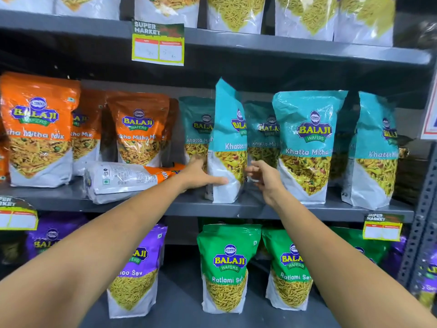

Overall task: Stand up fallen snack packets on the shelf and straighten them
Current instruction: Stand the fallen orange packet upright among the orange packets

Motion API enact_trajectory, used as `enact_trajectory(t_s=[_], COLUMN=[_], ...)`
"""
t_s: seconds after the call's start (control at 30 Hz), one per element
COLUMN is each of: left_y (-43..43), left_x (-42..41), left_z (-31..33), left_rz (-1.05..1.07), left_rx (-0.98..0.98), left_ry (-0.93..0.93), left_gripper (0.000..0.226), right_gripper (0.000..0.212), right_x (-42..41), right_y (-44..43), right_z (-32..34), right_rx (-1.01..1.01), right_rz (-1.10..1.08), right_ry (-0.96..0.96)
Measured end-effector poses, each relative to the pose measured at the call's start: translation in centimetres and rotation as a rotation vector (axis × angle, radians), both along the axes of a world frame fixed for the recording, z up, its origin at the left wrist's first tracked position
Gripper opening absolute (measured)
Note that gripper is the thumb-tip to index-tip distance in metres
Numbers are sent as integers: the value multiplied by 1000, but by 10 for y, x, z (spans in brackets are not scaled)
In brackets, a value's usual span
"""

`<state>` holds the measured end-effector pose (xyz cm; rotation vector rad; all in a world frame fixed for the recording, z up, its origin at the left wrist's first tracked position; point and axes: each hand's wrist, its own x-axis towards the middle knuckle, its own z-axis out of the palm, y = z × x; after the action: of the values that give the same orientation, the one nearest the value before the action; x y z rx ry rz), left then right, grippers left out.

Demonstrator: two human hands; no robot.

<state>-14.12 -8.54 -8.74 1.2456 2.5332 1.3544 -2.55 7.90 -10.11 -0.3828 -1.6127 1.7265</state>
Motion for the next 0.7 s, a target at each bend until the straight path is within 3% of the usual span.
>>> enact_trajectory(t_s=[0.07,0.13,0.23,0.4,0.57,0.63,0.7], left_y=[-2,-2,-3,4,7,-1,-17], left_x=[-4,-4,-10,-12,-6,-5,-12], left_z=[4,6,2,2,13,19,31], left_rz=[-57,-80,-52,-51,-71,-76,-32], left_rx=[38,72,191,237,139,62,33], left_ry=[-146,-172,-181,-357,-346,-305,-226], left_gripper=[95,73,38,39,35,36,44], right_gripper=[22,14,54,58,65,67,66], right_x=[-4,-8,-14,-10,-5,-1,5], right_y=[1,-1,-2,6,7,3,-8], right_z=[7,16,15,0,1,5,8], right_rx=[-61,-47,-19,107,198,283,477], right_rz=[-31,-29,91,69,42,-60,-307], right_ry=[111,93,-27,-52,-53,-94,-149])
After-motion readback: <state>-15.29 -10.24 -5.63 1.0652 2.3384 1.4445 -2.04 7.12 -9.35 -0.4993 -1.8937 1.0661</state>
